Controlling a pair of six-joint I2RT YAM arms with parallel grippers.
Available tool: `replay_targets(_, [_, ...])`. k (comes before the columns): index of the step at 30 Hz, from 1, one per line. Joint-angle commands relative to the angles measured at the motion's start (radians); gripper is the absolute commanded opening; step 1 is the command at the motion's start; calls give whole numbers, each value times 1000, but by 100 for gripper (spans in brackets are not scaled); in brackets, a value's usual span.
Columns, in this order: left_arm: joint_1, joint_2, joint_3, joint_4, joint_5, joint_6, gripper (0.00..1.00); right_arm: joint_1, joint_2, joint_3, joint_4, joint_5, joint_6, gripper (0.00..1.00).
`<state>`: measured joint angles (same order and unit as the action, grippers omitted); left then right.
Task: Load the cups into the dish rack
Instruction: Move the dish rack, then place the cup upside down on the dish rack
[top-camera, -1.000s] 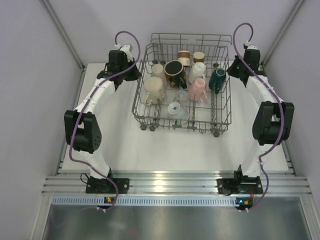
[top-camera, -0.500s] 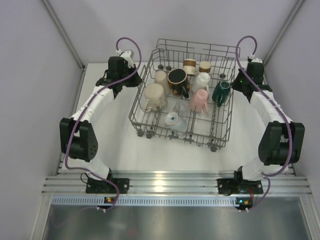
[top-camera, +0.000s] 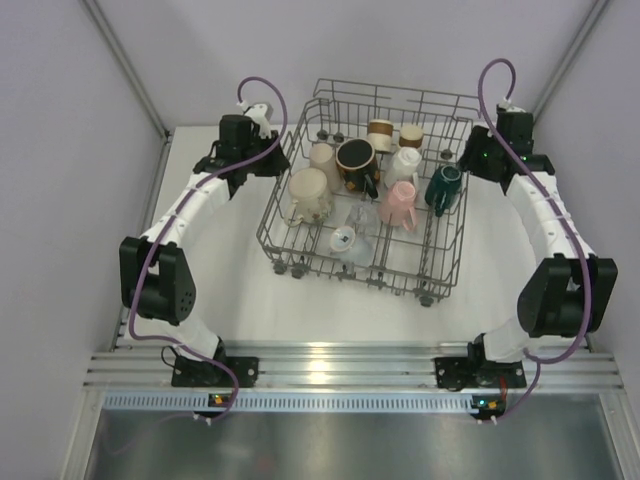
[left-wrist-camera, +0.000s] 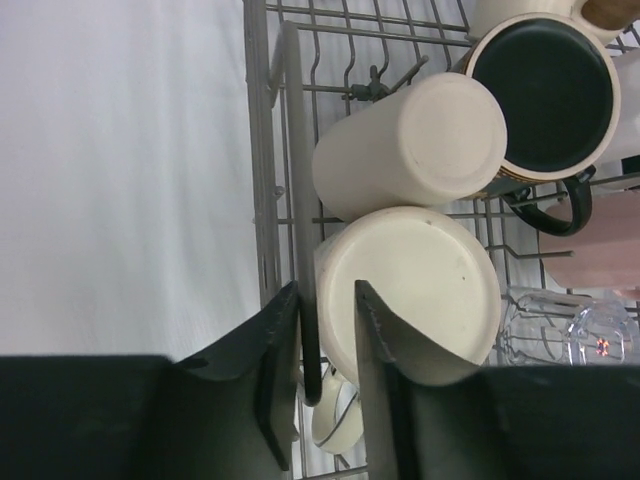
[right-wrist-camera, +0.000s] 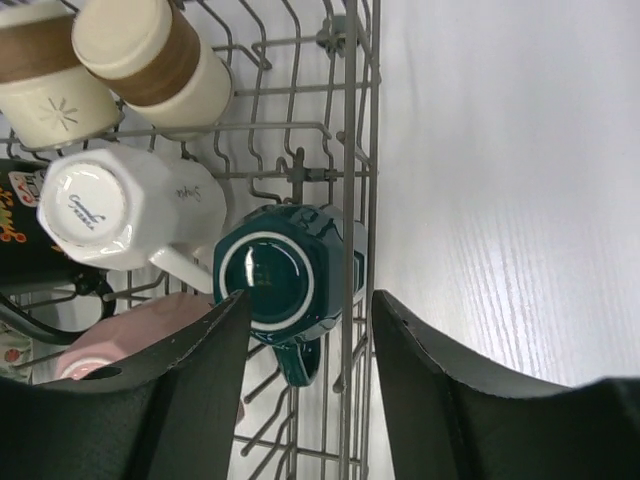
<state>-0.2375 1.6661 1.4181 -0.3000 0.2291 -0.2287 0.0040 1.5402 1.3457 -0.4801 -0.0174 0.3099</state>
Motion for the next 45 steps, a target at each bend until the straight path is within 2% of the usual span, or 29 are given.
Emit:
replay_targets(1, [-22,-52,7,-14,50,12,35,5,-66,142,-72,53,-20,52])
replay_targets(4, [-23,-66,13,-13,49,9,43,5,-57,217,-43,-25,-15,48])
replay_targets(6, [-23,-78,16,-13,39,3,46,14,-23,263,4,-87,-29,40])
replay_targets(8, [-23,-81,22,-10,41,-8,51,52,17,299,87,-150,-41,28])
replay_targets(9, [-23,-85,28,-7,45,-14,53,66,65,328,115,-170,-42,15])
replay_targets(11, [-23,-88,28,13,39,-26,57,109,118,389,178,-203,-43,2])
replay_targets(12, [-23,-89,30,18,39,-31,57,123,170,407,196,-207,-45,0])
replay_targets(17, [-23,-72,51,19,56,-61,58,191,345,489,372,-222,-52,0])
replay_targets(20, [-23,-58,61,19,70,-67,58,197,459,552,466,-248,-49,8])
replay_targets(23, [-23,-57,64,19,90,-80,57,198,602,717,424,-251,-9,8])
replay_targets(26, [-23,-65,64,22,98,-84,56,221,682,791,419,-178,-43,6])
replay_targets(28, [-23,-68,64,32,105,-92,56,244,692,753,471,-147,-112,6])
replay_targets(31, [-23,-72,65,39,119,-104,56,258,698,719,538,-127,-123,6])
replay_targets(37, [-23,-78,61,39,119,-100,55,261,727,727,528,-111,-152,5])
replay_targets(45, [-23,-89,59,41,116,-95,55,271,791,817,411,-66,-230,5])
